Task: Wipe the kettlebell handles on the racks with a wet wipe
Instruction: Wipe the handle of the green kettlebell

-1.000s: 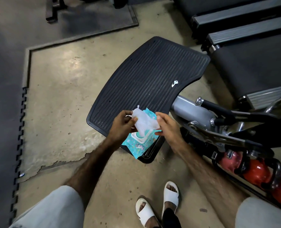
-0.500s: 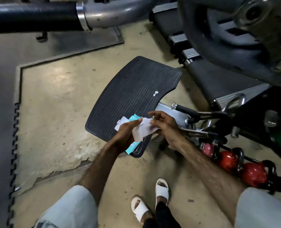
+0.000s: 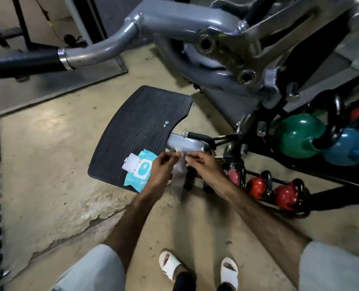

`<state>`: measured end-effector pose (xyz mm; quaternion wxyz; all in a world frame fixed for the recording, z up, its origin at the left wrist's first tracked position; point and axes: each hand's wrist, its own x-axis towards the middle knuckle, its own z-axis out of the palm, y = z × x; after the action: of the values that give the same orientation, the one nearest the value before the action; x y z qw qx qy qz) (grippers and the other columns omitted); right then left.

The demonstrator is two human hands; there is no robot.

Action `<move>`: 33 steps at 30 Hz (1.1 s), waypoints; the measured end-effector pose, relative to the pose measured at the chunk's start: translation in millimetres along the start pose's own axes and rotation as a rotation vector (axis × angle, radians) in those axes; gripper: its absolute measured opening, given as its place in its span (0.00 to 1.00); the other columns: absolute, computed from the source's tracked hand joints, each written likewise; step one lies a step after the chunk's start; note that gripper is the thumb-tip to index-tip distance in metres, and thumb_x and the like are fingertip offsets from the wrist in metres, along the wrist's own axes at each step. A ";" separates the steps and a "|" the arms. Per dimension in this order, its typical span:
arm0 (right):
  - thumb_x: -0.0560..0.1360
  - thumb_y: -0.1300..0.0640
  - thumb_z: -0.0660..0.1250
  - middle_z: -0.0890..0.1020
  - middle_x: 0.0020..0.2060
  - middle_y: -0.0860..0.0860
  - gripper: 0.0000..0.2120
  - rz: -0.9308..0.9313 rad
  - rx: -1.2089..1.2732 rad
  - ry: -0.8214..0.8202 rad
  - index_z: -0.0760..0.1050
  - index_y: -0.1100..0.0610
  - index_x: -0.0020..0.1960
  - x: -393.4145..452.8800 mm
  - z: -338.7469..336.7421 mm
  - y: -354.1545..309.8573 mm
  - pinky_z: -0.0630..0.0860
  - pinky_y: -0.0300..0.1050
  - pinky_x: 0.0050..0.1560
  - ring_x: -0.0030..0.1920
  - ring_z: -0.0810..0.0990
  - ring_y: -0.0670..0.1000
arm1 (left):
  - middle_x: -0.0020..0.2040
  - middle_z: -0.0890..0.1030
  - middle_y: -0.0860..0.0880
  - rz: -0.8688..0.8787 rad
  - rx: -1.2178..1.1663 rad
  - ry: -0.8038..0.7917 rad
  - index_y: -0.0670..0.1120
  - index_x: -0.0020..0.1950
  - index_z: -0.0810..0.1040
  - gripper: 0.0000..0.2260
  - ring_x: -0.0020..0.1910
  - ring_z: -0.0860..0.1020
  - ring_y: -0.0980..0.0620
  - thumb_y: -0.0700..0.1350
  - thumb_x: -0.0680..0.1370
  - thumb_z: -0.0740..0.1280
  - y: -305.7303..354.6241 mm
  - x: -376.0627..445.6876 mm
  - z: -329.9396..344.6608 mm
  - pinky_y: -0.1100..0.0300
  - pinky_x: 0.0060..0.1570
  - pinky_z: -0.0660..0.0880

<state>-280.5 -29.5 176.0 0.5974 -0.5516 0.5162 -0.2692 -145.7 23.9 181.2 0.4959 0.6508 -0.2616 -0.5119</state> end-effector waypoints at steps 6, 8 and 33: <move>0.75 0.56 0.71 0.85 0.49 0.55 0.12 0.200 0.302 0.084 0.80 0.59 0.57 -40.9 -67.1 10.6 0.82 0.46 0.41 0.47 0.84 0.53 | 0.52 0.83 0.42 -0.049 0.005 -0.247 0.41 0.57 0.80 0.19 0.52 0.82 0.49 0.54 0.80 0.60 10.4 -42.1 64.6 0.52 0.52 0.78; 0.77 0.58 0.69 0.85 0.48 0.56 0.09 0.250 0.350 0.073 0.80 0.58 0.56 -59.3 -98.4 15.0 0.81 0.48 0.39 0.46 0.84 0.54 | 0.51 0.83 0.39 -0.007 -0.020 -0.221 0.40 0.57 0.79 0.14 0.50 0.82 0.44 0.49 0.80 0.63 12.6 -57.9 89.0 0.49 0.51 0.78; 0.75 0.52 0.71 0.85 0.44 0.54 0.08 0.164 0.476 0.133 0.83 0.57 0.47 -184.9 -338.8 12.2 0.77 0.46 0.49 0.44 0.82 0.52 | 0.41 0.81 0.43 0.031 0.129 -0.450 0.36 0.52 0.79 0.09 0.35 0.81 0.50 0.42 0.78 0.66 91.5 -163.2 331.2 0.60 0.30 0.78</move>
<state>-652.6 9.2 271.7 0.6950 -0.3328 0.5193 -0.3694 -492.3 3.2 336.5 0.3902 0.5464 -0.4077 -0.6189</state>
